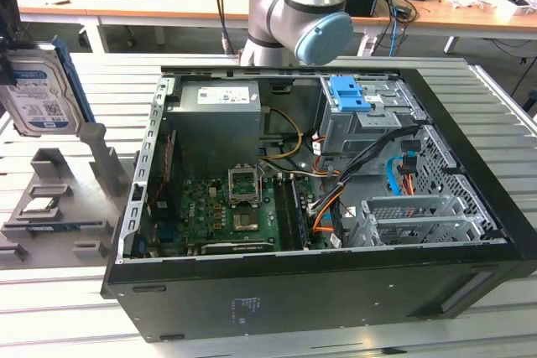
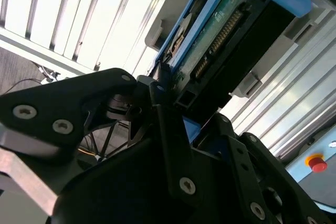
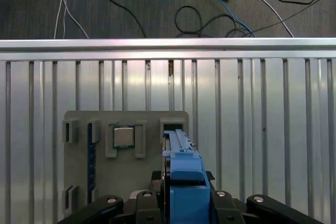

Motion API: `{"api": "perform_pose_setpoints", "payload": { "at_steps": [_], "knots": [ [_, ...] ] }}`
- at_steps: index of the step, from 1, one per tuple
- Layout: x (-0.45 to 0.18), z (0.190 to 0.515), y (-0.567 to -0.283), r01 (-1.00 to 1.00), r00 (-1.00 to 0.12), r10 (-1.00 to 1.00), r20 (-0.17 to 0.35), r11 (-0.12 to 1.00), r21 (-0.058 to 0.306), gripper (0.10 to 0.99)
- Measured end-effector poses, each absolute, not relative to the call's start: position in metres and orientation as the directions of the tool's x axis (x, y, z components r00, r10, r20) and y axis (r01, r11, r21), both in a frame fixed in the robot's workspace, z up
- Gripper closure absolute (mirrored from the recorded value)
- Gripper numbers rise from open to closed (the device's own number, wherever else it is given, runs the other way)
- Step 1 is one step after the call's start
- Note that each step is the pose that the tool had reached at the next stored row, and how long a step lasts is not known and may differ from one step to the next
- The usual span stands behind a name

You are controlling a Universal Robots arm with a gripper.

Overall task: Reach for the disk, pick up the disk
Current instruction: 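Pick up the disk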

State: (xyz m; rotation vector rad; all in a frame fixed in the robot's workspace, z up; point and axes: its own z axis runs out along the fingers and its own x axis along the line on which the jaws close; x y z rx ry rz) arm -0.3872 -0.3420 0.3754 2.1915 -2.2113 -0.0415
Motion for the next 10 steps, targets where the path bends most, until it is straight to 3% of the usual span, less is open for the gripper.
{"api": "perform_pose_setpoints", "payload": {
  "at_steps": [10],
  "knots": [
    [-0.387, 0.397, -0.342, -0.999, -0.009, -1.000, 0.001, 0.009, 0.039, 0.718]
  ]
}}
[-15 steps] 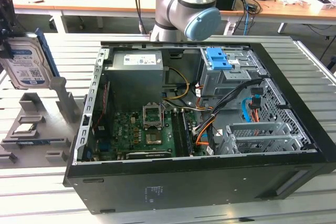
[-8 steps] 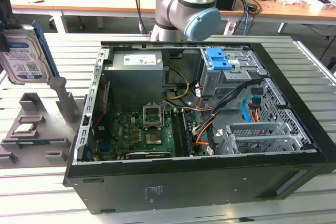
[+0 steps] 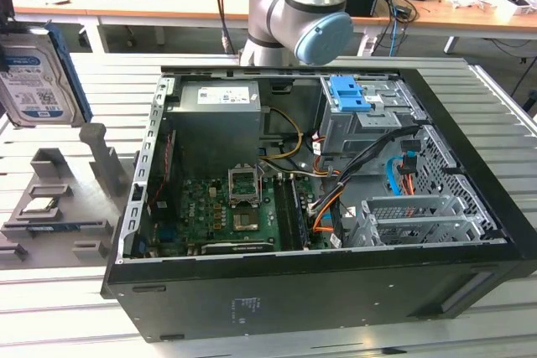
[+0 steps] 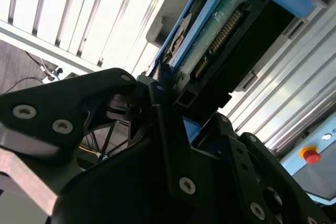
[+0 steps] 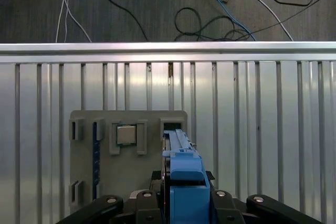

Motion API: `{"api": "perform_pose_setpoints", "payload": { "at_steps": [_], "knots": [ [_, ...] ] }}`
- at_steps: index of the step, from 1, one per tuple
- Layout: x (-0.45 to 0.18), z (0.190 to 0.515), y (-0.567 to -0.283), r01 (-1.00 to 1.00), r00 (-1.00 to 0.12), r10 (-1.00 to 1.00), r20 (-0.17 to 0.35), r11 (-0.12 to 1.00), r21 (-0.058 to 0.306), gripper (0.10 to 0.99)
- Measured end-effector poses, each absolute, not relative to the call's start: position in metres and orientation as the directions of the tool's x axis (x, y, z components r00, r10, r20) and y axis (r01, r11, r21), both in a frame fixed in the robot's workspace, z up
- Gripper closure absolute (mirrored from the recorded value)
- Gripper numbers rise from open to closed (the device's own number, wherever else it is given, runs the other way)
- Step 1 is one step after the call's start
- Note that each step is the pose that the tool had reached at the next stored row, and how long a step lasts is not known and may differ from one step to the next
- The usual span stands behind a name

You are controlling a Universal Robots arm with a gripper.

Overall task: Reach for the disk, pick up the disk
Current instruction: 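Pick up the disk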

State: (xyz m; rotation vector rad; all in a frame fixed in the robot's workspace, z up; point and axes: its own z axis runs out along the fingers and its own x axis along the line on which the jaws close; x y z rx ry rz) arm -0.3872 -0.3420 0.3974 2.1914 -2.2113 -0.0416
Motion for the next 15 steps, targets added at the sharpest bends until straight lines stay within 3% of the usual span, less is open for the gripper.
{"api": "perform_pose_setpoints", "payload": {
  "at_steps": [15],
  "knots": [
    [-0.387, 0.430, -0.342, -0.999, -0.009, -1.000, 0.001, 0.009, 0.039, 0.718]
  ]
}}
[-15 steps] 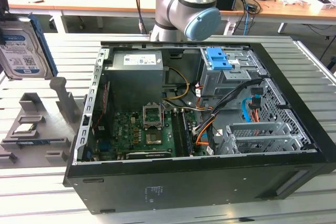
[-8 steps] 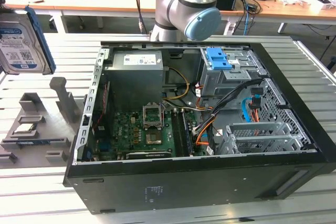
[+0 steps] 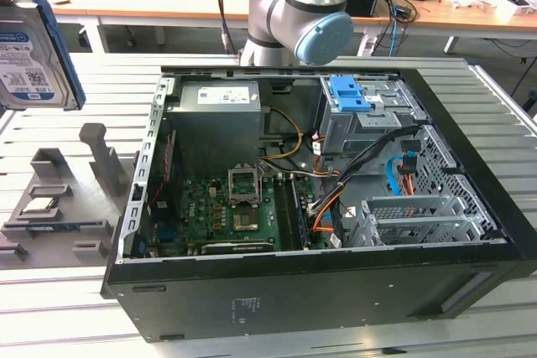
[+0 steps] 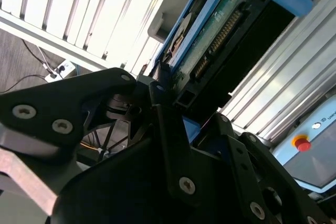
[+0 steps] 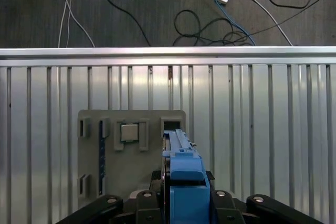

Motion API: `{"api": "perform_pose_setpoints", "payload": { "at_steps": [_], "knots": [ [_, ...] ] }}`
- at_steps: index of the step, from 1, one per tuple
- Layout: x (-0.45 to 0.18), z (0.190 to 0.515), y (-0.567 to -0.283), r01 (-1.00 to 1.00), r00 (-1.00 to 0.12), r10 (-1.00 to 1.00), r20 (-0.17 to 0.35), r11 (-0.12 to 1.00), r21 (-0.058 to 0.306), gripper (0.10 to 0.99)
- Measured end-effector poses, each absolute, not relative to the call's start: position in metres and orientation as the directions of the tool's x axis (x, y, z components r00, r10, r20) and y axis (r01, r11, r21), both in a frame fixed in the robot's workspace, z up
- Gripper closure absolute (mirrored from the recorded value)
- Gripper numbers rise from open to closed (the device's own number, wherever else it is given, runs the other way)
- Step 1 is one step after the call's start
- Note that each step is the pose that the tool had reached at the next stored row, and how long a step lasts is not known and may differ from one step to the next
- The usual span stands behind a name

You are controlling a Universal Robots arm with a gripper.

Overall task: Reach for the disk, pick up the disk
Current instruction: 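Pick up the disk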

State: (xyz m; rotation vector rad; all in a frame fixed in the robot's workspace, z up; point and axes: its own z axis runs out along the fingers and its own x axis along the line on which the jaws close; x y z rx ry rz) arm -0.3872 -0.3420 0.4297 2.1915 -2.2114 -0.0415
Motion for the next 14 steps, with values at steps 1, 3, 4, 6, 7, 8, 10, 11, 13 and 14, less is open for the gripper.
{"api": "perform_pose_setpoints", "payload": {
  "at_steps": [1, 3, 4, 6, 7, 8, 10, 11, 13, 14],
  "knots": [
    [-0.387, 0.432, -0.342, -0.999, -0.009, -1.000, 0.001, 0.009, 0.039, 0.718],
    [-0.387, 0.436, -0.342, -0.999, -0.009, -1.000, 0.001, 0.009, 0.039, 0.718],
    [-0.387, 0.437, -0.342, -0.999, -0.009, -1.000, 0.001, 0.009, 0.039, 0.718],
    [-0.387, 0.441, -0.342, -0.999, -0.009, -1.000, 0.001, 0.009, 0.039, 0.718],
    [-0.387, 0.443, -0.342, -0.999, -0.009, -1.000, 0.001, 0.009, 0.039, 0.718],
    [-0.387, 0.446, -0.342, -0.999, -0.009, -1.000, 0.001, 0.009, 0.039, 0.718],
    [-0.387, 0.449, -0.342, -0.999, -0.009, -1.000, 0.001, 0.009, 0.039, 0.718],
    [-0.387, 0.453, -0.342, -0.999, -0.009, -1.000, 0.001, 0.009, 0.039, 0.718],
    [-0.387, 0.457, -0.342, -0.999, -0.009, -1.000, 0.001, 0.009, 0.039, 0.718],
    [-0.387, 0.460, -0.342, -0.999, -0.009, -1.000, 0.001, 0.009, 0.039, 0.718]
  ]
}}
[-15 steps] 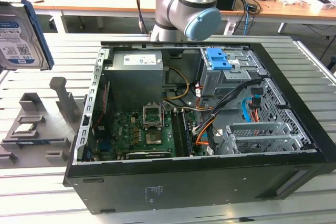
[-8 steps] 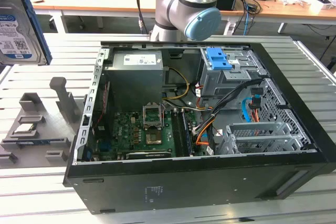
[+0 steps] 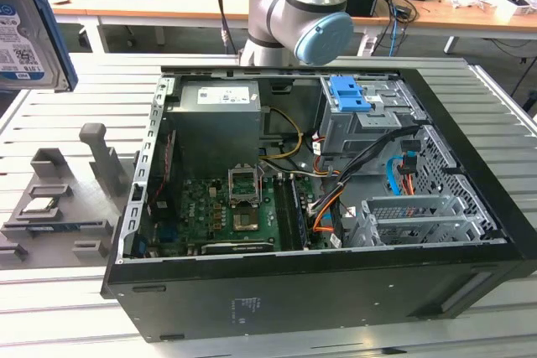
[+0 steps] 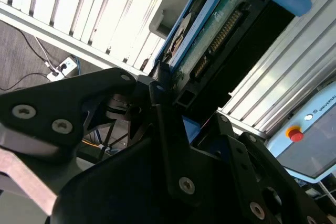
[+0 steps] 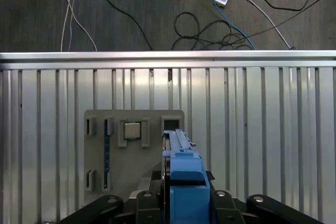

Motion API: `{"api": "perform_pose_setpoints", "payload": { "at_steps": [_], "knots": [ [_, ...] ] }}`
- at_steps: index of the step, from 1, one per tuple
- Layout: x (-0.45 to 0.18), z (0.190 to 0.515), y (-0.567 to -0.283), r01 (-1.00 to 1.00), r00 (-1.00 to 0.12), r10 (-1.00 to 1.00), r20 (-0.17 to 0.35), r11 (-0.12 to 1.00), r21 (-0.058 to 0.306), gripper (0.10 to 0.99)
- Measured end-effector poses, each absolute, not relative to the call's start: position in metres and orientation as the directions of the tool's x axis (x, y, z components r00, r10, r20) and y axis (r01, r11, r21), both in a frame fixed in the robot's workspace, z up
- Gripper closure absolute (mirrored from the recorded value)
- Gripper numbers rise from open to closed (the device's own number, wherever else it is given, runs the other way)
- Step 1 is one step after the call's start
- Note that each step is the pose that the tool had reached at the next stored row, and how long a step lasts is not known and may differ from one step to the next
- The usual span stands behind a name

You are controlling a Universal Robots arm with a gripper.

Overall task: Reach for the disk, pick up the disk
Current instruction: 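Pick up the disk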

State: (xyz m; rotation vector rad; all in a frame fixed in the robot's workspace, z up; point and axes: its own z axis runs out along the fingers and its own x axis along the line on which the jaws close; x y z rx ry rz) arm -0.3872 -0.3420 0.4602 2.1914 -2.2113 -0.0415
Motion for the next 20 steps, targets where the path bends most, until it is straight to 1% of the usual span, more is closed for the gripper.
{"api": "perform_pose_setpoints", "payload": {
  "at_steps": [13, 20],
  "knots": [
    [-0.387, 0.488, -0.342, -0.999, -0.009, -1.000, 0.001, 0.009, 0.039, 0.718],
    [-0.387, 0.497, -0.342, -0.999, -0.009, -1.000, 0.001, 0.009, 0.039, 0.718]
  ]
}}
